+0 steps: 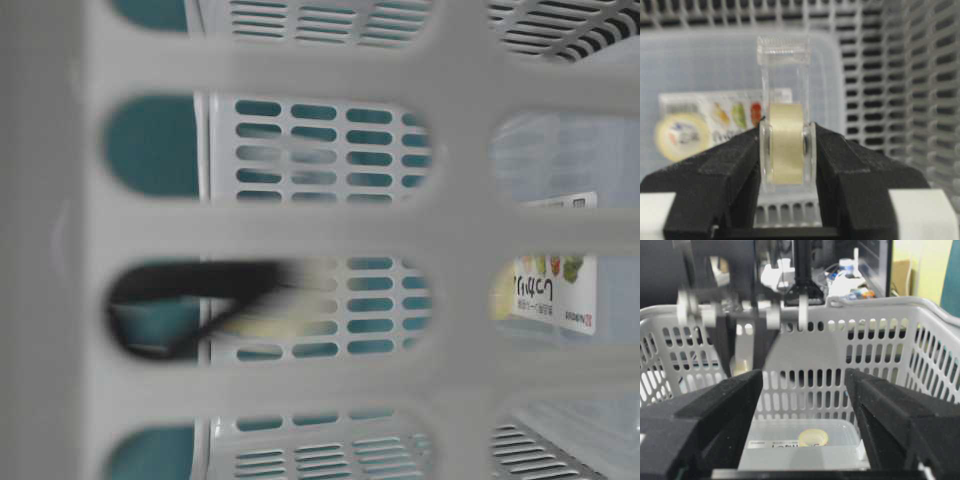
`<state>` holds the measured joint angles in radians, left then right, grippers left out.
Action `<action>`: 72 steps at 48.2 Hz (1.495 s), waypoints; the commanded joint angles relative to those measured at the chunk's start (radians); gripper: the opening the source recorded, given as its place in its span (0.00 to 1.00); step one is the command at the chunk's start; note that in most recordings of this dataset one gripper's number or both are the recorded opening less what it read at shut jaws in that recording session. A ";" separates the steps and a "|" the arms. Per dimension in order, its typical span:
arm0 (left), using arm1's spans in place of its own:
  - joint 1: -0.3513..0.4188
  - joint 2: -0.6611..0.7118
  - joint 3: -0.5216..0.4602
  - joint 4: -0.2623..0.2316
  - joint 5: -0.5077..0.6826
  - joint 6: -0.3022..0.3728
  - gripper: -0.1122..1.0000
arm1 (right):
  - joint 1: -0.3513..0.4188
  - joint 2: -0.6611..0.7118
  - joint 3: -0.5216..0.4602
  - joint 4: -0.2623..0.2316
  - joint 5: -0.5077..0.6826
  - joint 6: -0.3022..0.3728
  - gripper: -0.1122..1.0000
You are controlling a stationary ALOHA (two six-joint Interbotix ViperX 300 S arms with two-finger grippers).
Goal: Pick up the tape dispenser from the shopping basket with the left arm.
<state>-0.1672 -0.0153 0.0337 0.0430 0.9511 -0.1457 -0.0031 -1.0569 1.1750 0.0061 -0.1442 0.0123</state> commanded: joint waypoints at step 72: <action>0.012 -0.008 -0.261 0.003 0.262 0.005 0.35 | -0.002 0.003 -0.011 0.005 -0.005 -0.002 0.69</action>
<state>-0.1565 -0.0123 -0.2194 0.0430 1.2226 -0.1427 -0.0031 -1.0600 1.1750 0.0077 -0.1442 0.0123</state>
